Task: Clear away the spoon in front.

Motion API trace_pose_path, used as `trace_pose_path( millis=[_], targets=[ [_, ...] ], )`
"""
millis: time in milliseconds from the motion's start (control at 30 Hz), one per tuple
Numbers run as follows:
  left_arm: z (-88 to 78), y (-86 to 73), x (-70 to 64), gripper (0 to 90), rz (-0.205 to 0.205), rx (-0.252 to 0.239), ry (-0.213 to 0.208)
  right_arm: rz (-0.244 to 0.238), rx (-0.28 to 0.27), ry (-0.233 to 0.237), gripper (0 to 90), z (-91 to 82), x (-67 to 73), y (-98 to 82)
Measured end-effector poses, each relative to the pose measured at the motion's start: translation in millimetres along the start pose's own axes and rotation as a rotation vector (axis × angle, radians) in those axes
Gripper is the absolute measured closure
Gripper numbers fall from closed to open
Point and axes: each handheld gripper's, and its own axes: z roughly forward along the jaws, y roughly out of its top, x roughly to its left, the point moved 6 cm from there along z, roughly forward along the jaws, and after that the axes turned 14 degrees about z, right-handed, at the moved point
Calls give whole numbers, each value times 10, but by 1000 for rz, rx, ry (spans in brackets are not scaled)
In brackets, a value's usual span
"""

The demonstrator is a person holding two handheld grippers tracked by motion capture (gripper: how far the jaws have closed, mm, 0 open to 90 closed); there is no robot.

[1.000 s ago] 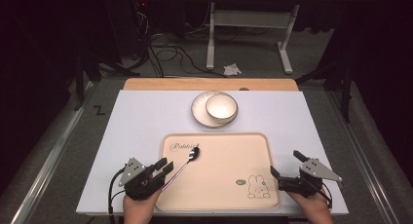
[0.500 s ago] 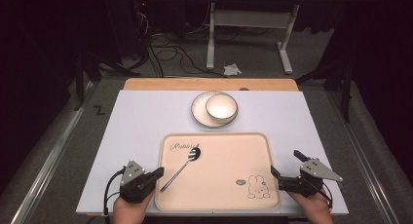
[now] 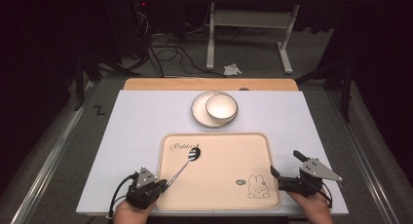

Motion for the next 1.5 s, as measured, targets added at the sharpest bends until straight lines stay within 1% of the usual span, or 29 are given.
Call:
trace_pose_path(
  millis=[67, 200, 267, 300, 367, 500, 533, 667, 867, 1067, 1133, 1233, 1367, 1467, 1500],
  targets=[
    [2, 5, -15, 900, 3, 1, -1, 0, 0, 0, 9, 0, 0, 0],
    [17, 38, -86, 900, 9, 3, -22, -2, 1, 1, 10, 3, 0, -2],
    [32, 67, -153, 900, 31, 9, -33, -4, 1, 3, 10, 5, 1, -1],
    [32, 67, -153, 900, 31, 9, -33, -4, 1, 3, 10, 5, 1, -1],
    [47, 91, -196, 900, 46, 11, -36, -1, 4, 2, 10, 9, 2, -4],
    [72, 136, -249, 900, 82, 28, -54, 7, 8, -3, 10, 11, 3, -9],
    [84, 154, -263, 900, 90, 32, -58, 1, 6, -2, 10, 13, 3, -8],
    [119, 202, -317, 900, 105, 37, -72, -6, 7, 1, 11, 17, 15, -7],
    [177, 294, -392, 900, 150, 67, -85, -5, 7, 0, 11, 15, 16, -9],
    [264, 395, -470, 900, 171, 66, -116, -4, 13, 0, 11, 26, 21, -21],
    [286, 422, -499, 900, 181, 66, -119, -10, 11, 3, 10, 27, 15, -20],
    [306, 448, -530, 900, 186, 65, -125, -6, 14, -1, 11, 25, 9, -26],
    [304, 440, -516, 900, 180, 58, -124, -6, 13, 0, 11, 23, 12, -28],
    [291, 423, -459, 898, 158, 50, -116, -8, 11, -4, 11, 17, 5, -25],
    [282, 419, -427, 882, 146, 45, -113, -8, 9, -4, 11, 15, 5, -24]
  ],
)
